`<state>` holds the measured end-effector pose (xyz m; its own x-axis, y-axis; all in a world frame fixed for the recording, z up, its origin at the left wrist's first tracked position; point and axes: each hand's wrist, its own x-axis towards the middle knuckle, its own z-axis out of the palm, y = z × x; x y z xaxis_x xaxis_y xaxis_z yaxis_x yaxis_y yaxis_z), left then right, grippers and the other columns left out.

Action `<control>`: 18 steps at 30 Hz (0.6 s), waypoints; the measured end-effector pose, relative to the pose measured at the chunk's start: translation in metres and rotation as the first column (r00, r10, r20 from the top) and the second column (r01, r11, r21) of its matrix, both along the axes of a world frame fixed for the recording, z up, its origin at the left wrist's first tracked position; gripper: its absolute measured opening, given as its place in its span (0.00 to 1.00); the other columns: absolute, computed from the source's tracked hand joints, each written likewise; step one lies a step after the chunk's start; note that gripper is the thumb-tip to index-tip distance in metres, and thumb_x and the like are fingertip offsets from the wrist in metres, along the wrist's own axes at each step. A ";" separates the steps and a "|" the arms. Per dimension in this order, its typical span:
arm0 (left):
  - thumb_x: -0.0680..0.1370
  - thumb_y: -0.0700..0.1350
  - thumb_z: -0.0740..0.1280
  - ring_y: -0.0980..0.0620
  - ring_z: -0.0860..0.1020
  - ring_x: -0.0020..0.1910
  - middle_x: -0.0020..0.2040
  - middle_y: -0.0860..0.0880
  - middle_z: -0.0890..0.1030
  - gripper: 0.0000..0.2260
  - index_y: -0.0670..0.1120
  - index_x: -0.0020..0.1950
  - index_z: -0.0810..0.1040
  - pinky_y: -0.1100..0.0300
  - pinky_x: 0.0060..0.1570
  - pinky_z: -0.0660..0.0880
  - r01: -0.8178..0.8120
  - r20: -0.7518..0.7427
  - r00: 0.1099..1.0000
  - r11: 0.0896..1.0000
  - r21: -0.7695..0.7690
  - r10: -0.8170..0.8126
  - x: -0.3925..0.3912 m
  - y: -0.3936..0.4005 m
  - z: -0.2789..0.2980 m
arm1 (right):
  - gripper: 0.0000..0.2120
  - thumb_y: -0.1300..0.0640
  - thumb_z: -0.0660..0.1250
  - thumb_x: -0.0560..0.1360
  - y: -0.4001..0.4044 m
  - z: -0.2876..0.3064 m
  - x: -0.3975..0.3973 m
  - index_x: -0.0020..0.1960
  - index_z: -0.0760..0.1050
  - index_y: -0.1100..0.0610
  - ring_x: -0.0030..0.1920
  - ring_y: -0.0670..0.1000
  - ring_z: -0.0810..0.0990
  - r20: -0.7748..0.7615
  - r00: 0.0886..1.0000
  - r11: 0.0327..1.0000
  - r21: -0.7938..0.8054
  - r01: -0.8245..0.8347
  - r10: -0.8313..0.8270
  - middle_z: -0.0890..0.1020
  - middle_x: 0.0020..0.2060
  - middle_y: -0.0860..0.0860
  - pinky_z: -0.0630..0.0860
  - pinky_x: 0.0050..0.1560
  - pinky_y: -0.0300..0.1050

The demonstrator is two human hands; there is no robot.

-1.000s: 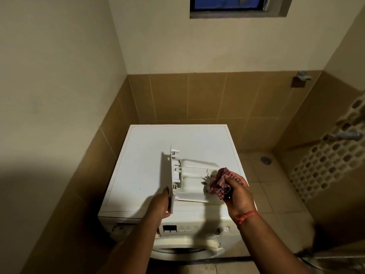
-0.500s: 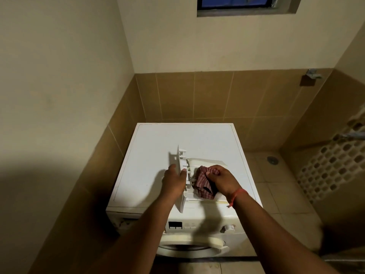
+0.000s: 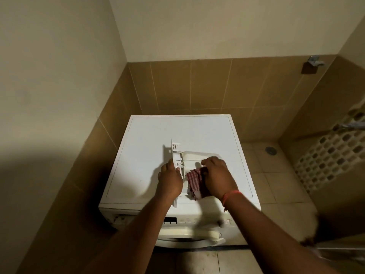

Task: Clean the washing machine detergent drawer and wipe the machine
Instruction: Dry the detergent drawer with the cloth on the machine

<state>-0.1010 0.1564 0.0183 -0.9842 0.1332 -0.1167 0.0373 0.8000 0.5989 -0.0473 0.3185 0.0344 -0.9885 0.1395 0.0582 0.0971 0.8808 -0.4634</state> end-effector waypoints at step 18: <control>0.75 0.28 0.57 0.50 0.46 0.79 0.80 0.49 0.40 0.39 0.49 0.80 0.44 0.54 0.76 0.55 0.081 0.056 0.993 0.948 0.308 -0.103 -0.027 0.001 -0.010 | 0.22 0.59 0.70 0.70 -0.048 -0.037 0.013 0.64 0.76 0.58 0.56 0.61 0.72 -0.109 0.946 0.946 0.079 0.315 -0.306 0.75 0.53 0.58 0.77 0.55 0.54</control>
